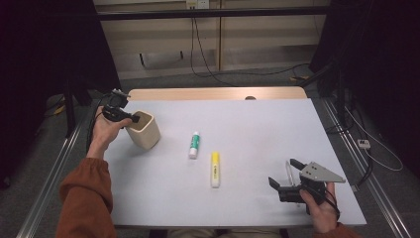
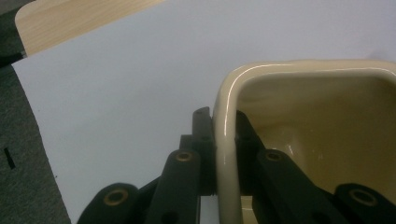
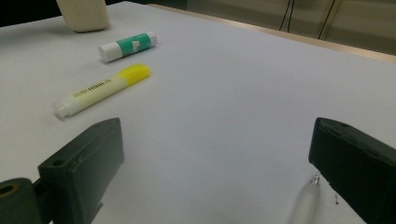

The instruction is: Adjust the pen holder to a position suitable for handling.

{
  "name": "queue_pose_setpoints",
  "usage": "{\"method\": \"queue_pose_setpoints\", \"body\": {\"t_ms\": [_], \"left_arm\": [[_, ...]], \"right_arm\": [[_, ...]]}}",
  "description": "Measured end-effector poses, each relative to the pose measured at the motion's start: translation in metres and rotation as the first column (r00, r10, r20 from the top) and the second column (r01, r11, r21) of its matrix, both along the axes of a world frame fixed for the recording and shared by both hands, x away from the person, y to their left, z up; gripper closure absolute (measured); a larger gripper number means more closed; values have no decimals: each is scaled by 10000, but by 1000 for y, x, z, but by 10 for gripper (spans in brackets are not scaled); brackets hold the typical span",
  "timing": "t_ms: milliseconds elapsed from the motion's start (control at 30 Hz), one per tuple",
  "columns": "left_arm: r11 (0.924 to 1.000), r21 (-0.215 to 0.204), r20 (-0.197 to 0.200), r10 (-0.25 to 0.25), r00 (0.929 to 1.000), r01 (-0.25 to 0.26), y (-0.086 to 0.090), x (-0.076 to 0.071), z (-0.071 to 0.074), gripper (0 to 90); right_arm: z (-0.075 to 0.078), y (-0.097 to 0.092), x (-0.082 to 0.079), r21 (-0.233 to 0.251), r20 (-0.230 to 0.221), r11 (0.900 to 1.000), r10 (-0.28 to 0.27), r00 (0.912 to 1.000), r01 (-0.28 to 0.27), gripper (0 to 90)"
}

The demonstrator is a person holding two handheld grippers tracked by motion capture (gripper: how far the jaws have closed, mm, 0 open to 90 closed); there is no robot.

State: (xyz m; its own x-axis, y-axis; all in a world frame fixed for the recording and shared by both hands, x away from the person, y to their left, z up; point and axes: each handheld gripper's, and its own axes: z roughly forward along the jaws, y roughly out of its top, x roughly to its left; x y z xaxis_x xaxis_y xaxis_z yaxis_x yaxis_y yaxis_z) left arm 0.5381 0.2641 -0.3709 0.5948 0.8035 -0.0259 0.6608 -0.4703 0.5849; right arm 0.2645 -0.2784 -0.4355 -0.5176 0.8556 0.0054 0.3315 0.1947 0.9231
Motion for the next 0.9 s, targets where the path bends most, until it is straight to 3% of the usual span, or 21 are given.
{"method": "queue_pose_setpoints", "body": {"t_ms": [167, 467, 533, 700, 900], "left_arm": [[9993, -380, 255, 61, 9997, -52, 6, -6, 10, 837], [9976, -387, 643, -557, 9964, 583, -2, -17, 26, 836], [9957, -262, 706, -869, 9937, 889, -7, -21, 28, 835], [9879, -451, 922, -1440, 9853, 1486, -23, -28, 34, 837], [9764, -485, 1301, -2027, 9706, 2104, -44, -38, 44, 837]], "right_arm": [[0, 1, 0, -13, 5, 10000, 12, 10000, -12, 31], [1, 1, 0, 23, 69, 10000, 13, 10000, -13, 31], [1, 0, 0, 38, 74, 10000, 5, 10000, -5, 31], [2, 0, -1, 103, 233, 9999, 95, 9997, -97, 28], [2, 0, -1, 116, 248, 9999, 117, 9996, -119, 27]]}}
